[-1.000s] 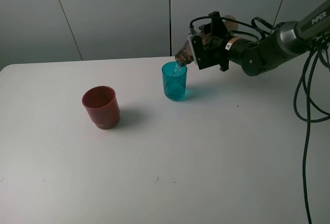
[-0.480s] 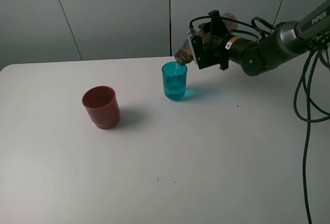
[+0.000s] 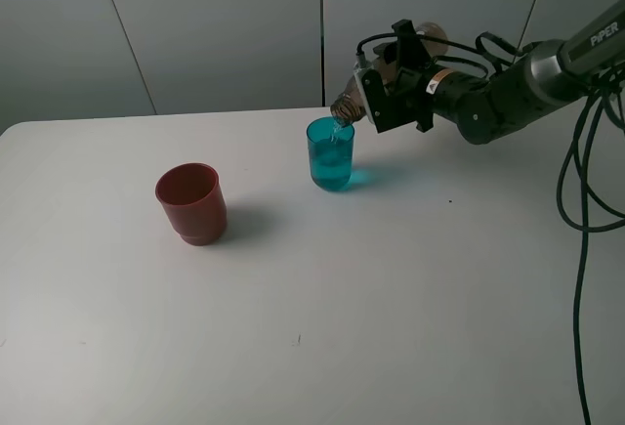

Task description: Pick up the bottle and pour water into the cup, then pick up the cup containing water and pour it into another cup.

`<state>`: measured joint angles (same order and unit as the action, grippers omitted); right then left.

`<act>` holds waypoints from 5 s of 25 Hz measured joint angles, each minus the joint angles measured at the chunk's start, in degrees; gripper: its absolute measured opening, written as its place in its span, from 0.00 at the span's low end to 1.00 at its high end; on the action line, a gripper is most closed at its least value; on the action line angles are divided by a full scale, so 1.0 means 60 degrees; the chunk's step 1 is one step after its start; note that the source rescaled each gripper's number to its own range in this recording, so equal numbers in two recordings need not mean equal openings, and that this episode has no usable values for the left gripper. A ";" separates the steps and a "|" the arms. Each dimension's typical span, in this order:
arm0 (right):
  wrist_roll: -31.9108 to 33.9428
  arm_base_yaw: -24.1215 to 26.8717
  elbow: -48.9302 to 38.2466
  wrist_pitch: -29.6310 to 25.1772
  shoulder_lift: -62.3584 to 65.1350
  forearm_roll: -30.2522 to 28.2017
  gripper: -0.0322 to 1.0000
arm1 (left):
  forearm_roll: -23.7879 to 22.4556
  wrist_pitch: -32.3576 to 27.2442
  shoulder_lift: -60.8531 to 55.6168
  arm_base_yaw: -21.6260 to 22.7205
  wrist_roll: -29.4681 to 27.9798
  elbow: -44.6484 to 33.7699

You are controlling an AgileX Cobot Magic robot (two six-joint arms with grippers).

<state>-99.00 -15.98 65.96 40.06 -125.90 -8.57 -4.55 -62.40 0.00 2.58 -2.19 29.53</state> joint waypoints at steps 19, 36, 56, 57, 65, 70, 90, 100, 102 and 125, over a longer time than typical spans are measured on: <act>0.0040 0.0000 0.0022 0.0057 0.0000 -0.0250 0.07 | 0.0000 0.0000 0.0000 0.0000 -0.0022 0.0000; 0.3692 0.0000 -0.0202 -0.1115 0.0915 -0.1243 0.07 | 0.0000 0.0000 0.0000 0.0000 -0.0005 0.0000; 1.7090 0.0864 -0.0772 -0.1894 0.1947 -0.2052 0.07 | 0.0000 0.0000 0.0000 0.0000 -0.0005 0.0000; 1.7316 0.1043 -0.0959 -0.1715 0.1947 -0.2140 0.07 | 0.0000 0.0000 0.0000 0.0000 -0.0005 0.0000; 1.7924 0.2245 -0.2046 -0.0033 0.1947 -0.2528 0.07 | 0.0000 0.0000 0.0000 0.0000 -0.0005 0.0000; 1.8442 0.2657 -0.2070 0.0703 0.1454 -0.3027 0.07 | 0.0000 0.0000 0.0000 0.0000 -0.0005 0.0000; 1.8423 0.2949 -0.1913 0.1985 0.0211 -0.3233 0.07 | 0.0000 0.0000 0.0000 0.0000 -0.0005 0.0000; 1.8423 0.2949 -0.1829 0.1902 0.0008 -0.3233 0.07 | 0.0000 0.0000 0.0000 0.0000 -0.0005 0.0000; 1.8423 0.2949 -0.1812 0.1902 0.0008 -0.3233 0.07 | 0.0000 0.0000 0.0000 0.0000 -0.0005 0.0000; 1.9193 0.2949 -0.1812 0.1433 0.0008 -0.3473 0.99 | 0.0000 0.0000 0.0000 0.0000 -0.0005 0.0000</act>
<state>16.16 1.71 55.09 48.66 -125.85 -29.41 -4.55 -62.40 0.00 2.58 -2.22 29.53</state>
